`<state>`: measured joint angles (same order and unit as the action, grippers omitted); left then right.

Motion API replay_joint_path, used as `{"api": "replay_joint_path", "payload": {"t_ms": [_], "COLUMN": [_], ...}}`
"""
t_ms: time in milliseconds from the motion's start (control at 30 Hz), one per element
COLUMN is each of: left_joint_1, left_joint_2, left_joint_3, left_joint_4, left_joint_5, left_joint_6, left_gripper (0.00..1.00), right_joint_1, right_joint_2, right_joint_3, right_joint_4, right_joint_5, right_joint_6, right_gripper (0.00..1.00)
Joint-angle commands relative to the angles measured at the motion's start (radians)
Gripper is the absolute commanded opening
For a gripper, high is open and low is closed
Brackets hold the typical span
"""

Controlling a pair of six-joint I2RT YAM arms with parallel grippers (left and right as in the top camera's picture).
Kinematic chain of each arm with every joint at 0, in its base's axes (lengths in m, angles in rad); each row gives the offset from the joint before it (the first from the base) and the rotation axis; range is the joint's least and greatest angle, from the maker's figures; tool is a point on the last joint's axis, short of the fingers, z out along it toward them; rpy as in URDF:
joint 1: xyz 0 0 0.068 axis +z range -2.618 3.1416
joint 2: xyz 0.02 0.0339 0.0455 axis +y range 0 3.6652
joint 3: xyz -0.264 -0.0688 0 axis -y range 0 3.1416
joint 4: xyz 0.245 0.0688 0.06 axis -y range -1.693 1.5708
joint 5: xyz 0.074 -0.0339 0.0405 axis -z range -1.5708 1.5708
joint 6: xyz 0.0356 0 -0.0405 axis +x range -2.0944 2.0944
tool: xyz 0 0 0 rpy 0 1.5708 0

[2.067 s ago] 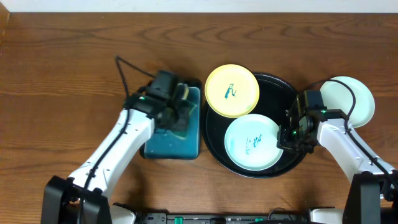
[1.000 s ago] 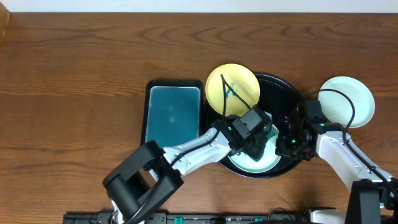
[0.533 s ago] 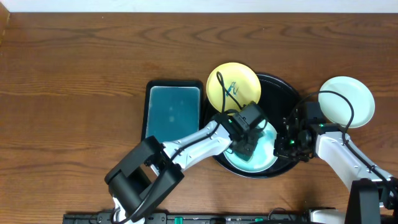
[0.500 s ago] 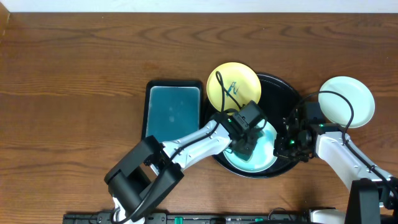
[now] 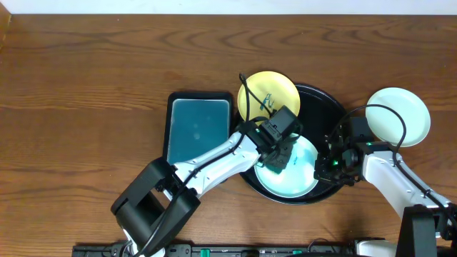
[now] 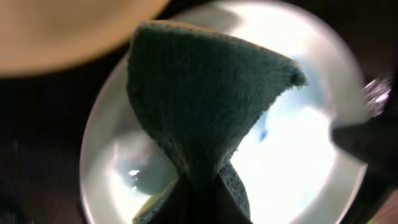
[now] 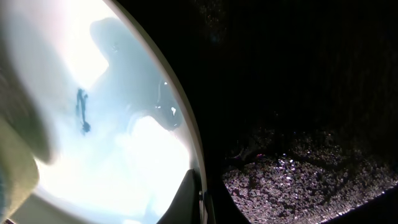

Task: Clean dirty plates on tray and stack at the side
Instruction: 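Scrub the blue scribbles on the light blue plate with the sponge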

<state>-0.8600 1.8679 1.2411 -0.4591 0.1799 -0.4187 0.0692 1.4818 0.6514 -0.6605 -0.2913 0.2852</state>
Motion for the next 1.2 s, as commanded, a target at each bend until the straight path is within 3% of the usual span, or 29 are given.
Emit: {"api": "replay_joint_path", "payload": {"t_ms": [0, 300, 433, 800, 1167], "left_joint_1": [-0.002, -0.056, -0.064, -0.031, -0.014], "left_joint_2": [-0.005, 0.114, 0.153, 0.115, -0.092], "left_joint_3": [0.028, 0.028, 0.028, 0.027, 0.029], "left_joint_4": [0.051, 0.191, 0.146, -0.180, -0.095], "left_joint_5": [0.048, 0.127, 0.118, -0.141, -0.083], "left_joint_6": [0.005, -0.055, -0.054, -0.032, -0.017], "left_gripper": [0.08, 0.08, 0.08, 0.08, 0.07], "right_joint_1": [0.011, 0.011, 0.011, 0.011, 0.011], "right_joint_2": [0.037, 0.037, 0.037, 0.037, 0.037], "right_joint_3": [-0.042, -0.042, -0.042, -0.042, -0.042], "right_joint_4": [-0.008, -0.008, -0.008, -0.009, -0.007], "right_joint_5": [0.085, 0.085, 0.085, 0.085, 0.085], "right_joint_6": [-0.001, -0.001, -0.002, -0.002, -0.002], "right_gripper": [0.01, 0.01, 0.01, 0.01, 0.01]}}
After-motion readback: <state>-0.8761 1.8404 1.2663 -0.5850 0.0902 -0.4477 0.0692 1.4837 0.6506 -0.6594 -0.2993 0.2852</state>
